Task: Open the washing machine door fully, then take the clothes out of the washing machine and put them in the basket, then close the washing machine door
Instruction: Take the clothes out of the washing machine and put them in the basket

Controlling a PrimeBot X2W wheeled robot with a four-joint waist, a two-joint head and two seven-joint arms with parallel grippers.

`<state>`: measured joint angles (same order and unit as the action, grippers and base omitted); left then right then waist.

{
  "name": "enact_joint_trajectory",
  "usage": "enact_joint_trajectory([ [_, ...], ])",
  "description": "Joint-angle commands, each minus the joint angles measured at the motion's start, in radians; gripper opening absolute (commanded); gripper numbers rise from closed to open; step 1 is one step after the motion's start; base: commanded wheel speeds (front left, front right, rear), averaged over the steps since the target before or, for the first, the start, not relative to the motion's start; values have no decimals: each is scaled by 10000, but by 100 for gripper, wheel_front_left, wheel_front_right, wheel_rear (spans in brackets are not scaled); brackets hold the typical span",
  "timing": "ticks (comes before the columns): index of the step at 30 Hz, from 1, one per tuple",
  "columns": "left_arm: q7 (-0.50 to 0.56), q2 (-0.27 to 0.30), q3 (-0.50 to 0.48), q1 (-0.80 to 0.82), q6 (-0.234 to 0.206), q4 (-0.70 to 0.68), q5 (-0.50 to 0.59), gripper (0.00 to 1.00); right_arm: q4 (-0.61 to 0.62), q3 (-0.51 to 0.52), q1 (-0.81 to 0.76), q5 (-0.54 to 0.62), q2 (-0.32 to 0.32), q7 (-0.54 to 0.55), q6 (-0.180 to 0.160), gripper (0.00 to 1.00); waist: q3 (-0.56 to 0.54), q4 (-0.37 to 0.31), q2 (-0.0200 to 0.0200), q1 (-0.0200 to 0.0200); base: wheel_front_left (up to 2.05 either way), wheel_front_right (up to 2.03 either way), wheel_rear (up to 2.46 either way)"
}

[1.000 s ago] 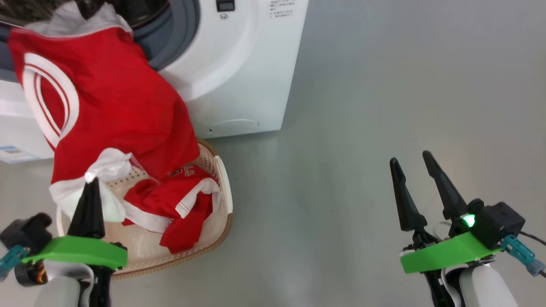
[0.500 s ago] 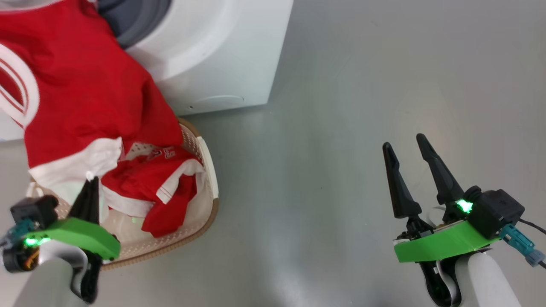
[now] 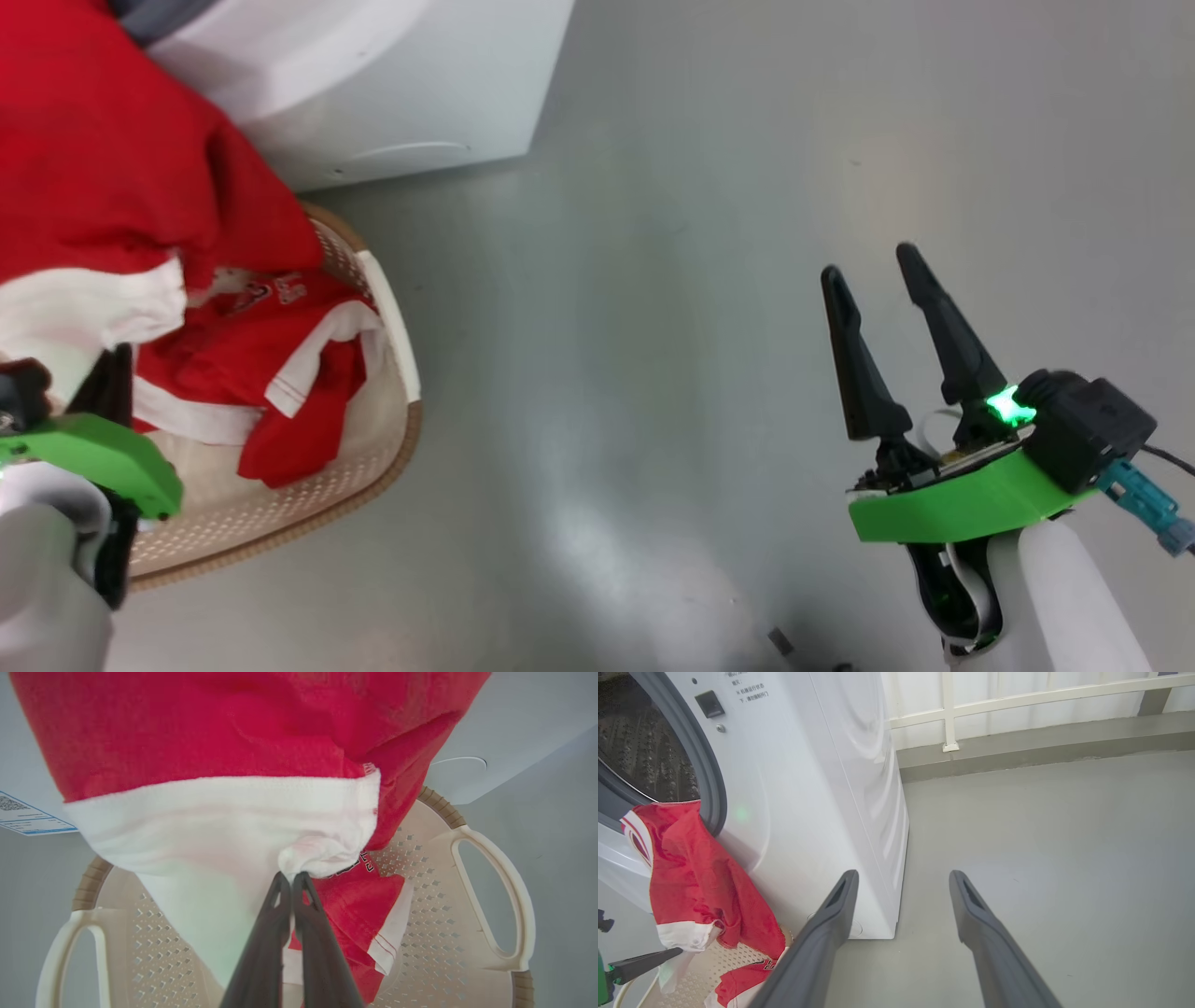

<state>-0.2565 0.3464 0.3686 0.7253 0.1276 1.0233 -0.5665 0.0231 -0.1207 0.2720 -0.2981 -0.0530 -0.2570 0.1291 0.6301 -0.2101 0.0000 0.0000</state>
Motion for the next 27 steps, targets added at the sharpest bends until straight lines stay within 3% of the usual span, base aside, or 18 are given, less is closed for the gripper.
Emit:
enact_joint_trajectory([
  [1,-53,489,-164,132,30,28,-149,0,288,-280,5,-46,28,-48,16,100,318,-292,0,0,0,0,0],
  [5,-53,698,129,544,30,512,-379,0,317,-336,99,-120,28,-48,16,100,528,-415,0,0,0,0,0],
  [8,-53,778,292,796,30,691,-541,18,321,-338,140,-150,28,-48,16,100,600,-460,0,0,0,0,0],
  [9,-53,790,331,863,30,705,-599,27,319,-332,149,-158,28,-48,16,100,611,-467,0,0,0,0,0],
  [10,-53,795,376,901,30,703,-657,49,315,-322,153,-161,28,-48,16,100,614,-468,0,0,0,0,0],
  [11,-53,804,421,924,30,704,-706,78,309,-312,155,-163,28,-48,16,100,610,-465,0,0,0,0,0],
  [12,-53,811,458,938,30,706,-753,97,299,-299,155,-164,28,-48,16,100,597,-460,0,0,0,0,0],
  [27,-53,736,543,915,30,725,-1398,100,181,-181,200,-24,28,-48,16,100,338,-181,0,0,0,0,0],
])
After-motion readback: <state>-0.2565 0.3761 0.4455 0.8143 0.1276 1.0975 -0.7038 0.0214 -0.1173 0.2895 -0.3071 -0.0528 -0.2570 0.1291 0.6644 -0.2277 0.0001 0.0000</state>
